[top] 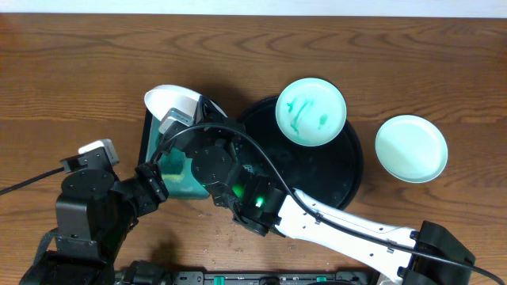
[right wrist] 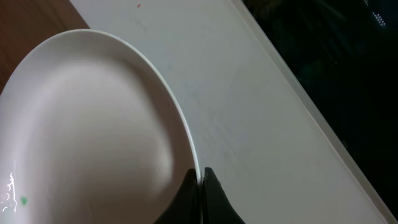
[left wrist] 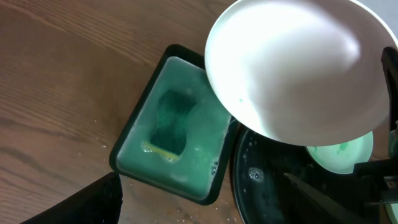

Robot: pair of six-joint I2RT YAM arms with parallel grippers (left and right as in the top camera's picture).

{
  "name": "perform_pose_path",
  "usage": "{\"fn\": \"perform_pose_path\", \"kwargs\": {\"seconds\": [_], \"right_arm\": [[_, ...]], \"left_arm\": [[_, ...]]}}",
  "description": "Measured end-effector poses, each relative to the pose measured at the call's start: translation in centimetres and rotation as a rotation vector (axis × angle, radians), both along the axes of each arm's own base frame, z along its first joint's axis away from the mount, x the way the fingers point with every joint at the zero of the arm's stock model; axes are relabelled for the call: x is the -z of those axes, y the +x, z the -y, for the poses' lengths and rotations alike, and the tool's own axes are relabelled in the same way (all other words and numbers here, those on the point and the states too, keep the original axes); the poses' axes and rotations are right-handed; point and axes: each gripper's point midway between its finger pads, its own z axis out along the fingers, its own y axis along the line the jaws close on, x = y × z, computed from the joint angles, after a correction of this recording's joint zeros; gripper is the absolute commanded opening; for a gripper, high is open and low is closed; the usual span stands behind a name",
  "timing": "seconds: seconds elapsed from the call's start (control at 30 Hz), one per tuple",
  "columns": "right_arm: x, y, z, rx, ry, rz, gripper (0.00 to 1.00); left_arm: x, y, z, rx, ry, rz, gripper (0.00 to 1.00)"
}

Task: Clean dirty plates on tray and stack at the side
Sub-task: 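Hold the plate tilted over the water tray to drain it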

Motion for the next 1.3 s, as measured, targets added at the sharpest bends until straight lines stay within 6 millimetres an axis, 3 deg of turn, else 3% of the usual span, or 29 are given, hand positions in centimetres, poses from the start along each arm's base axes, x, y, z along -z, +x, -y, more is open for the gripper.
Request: {"fn": "perform_pose_path", "kwargs": {"seconds": [0.3, 1.3], "right_arm": [[-1.4, -0.3, -0.4, -0.010, 0.021, 0.046, 0.01], [-1.4, -0.2, 0.0, 0.019, 0.028, 0.045, 0.01]], "left_arm": [[0.0, 0.0, 0.0, 0.000, 0.000, 0.000, 0.81], [0.0, 0.0, 0.0, 0.000, 0.000, 0.000, 0.80]]}}
